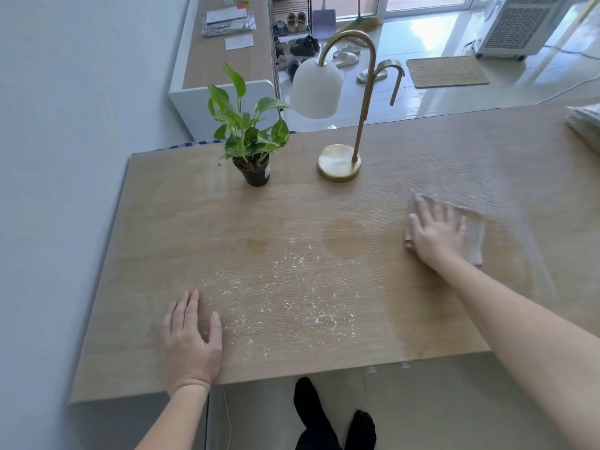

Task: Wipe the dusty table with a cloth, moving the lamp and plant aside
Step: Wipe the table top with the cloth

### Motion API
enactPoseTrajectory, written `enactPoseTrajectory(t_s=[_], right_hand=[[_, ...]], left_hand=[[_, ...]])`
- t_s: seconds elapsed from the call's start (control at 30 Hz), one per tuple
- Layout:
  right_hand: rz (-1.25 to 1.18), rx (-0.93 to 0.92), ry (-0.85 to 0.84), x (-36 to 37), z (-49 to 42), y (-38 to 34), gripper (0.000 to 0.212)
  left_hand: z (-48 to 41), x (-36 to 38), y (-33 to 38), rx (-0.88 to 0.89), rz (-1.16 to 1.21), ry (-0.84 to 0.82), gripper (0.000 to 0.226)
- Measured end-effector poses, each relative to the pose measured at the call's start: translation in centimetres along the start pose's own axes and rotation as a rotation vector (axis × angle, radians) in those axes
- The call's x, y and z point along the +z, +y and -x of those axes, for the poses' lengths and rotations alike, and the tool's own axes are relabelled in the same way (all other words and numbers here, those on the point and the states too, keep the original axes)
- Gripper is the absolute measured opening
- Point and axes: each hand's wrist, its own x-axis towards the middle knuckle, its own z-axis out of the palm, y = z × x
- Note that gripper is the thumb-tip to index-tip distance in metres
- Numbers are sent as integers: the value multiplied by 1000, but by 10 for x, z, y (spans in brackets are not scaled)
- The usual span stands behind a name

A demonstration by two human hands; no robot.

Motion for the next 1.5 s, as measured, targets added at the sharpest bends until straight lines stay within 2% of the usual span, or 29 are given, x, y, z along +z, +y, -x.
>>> enactPoseTrajectory(t_s=[0.1,0.2,0.27,0.33,0.4,0.47,0.53,0.6,0.67,0.73,0.8,0.87,0.97,1.03,1.1,1.17,1.23,1.3,1.37,1.43,1.5], right_hand=[[77,-338,-90,17,39,-21,57],[128,-477,-116,19,80,12,56],[136,-403,-107,8,74,35,58],[90,-222,-42,0,47,38,61],[14,-38,0,0,18,15,60],[-37,32,5,5,-1,-21,59],[-11,-80,-32,14,2,-53,59],[48,-300,-72,26,23,-68,58],[84,-459,-108,33,57,-56,57],[115,-507,-126,28,76,-26,57],[130,-430,-114,15,66,1,60],[85,-248,-48,6,37,6,63],[-19,-22,-7,7,-5,-35,61],[-22,-64,-37,14,-13,-74,60],[28,-273,-80,23,-2,-99,58],[68,-456,-126,29,21,-96,56],[95,-518,-137,29,39,-69,56],[112,-458,-117,18,38,-41,55],[96,-306,-70,9,20,-33,55],[39,-137,-38,9,-2,-51,57],[-9,-68,-37,15,-16,-83,59]], left_hand=[[0,-1,0,-1,4,1,74],[0,-1,0,-3,5,0,73],[0,-1,0,-13,3,-2,72],[1,-2,0,-12,4,-2,72],[0,-2,0,-14,10,0,72],[0,-2,1,-19,3,-2,72],[1,-2,1,-16,1,-6,71],[1,-2,0,-17,3,-10,71],[1,-3,-1,-10,3,-14,71],[1,-3,1,-8,11,-12,71],[1,-3,1,-13,17,-11,71],[2,-3,1,-5,16,-9,71],[0,-3,-1,-3,7,-9,71],[0,-3,-1,0,-1,-8,71],[0,-2,-1,-1,0,-2,70],[0,-2,-1,1,-1,-1,70],[1,-3,-1,1,0,2,70],[0,-3,0,-3,-3,-4,70],[0,-2,0,-5,-5,-11,70],[0,-3,-1,-7,-2,-11,71],[-1,-3,-1,-4,-4,-10,70]])
